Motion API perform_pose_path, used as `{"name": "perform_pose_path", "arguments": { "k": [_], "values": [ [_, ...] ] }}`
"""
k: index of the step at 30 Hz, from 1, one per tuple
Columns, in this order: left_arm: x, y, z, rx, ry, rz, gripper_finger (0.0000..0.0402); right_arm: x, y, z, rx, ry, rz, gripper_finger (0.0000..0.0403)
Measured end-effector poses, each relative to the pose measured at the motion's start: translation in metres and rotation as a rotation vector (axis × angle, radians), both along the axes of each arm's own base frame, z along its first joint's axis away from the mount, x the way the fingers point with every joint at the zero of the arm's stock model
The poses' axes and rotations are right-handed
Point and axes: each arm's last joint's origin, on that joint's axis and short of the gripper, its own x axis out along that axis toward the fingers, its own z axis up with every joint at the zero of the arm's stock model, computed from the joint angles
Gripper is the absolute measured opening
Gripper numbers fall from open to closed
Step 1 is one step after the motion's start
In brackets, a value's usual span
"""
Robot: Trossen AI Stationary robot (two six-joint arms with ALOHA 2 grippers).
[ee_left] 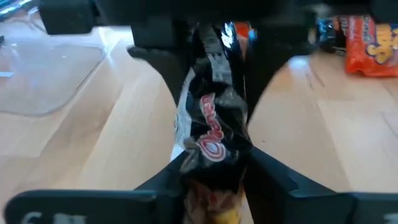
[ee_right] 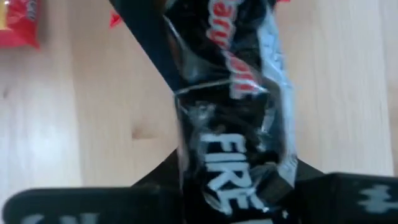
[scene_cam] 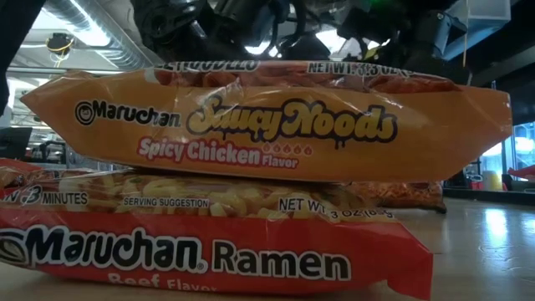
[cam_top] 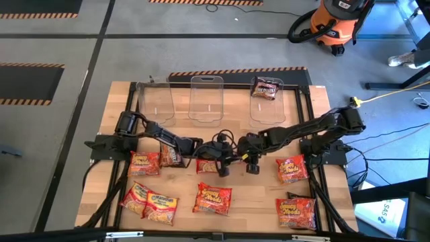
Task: Sort Maruchan noodles
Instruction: Put the black noodle pack into the right transparent bin
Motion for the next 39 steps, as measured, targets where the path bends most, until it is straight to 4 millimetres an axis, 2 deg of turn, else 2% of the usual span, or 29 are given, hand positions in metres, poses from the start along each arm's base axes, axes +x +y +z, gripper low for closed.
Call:
{"name": "perform_pose_path", "arguments": {
  "k": [5,13,19,25,30,33,39],
  "values": [
    [-0.011,-0.007,0.02,0.007,0.053,-0.013,0.0112,-0.011,-0.002,0.021,-0.01,-0.035,0.007,0.0097],
    [-0.034,-0.023,0.051,0.023,0.127,-0.071,0.0112,-0.042,-0.014,0.067,-0.113,-0.133,-0.044,0.0099],
    [-0.04,-0.031,0.052,0.029,0.162,-0.096,0.0112,-0.065,-0.04,0.107,-0.205,-0.204,-0.135,0.01],
    [-0.042,-0.041,0.051,0.031,0.168,-0.124,0.0112,-0.085,-0.08,0.138,-0.374,-0.209,-0.209,0.0101],
    [-0.044,-0.046,0.051,0.035,0.169,-0.134,0.0112,-0.096,-0.118,0.141,-0.462,-0.174,-0.26,0.0101],
    [-0.045,-0.049,0.051,0.035,0.169,-0.139,0.0112,-0.102,-0.142,0.132,-0.492,-0.103,-0.283,0.0101],
    [-0.045,-0.05,0.05,0.032,0.169,-0.139,0.0112,-0.114,-0.186,0.111,-0.426,-0.046,-0.337,0.0101]
  ]
}}
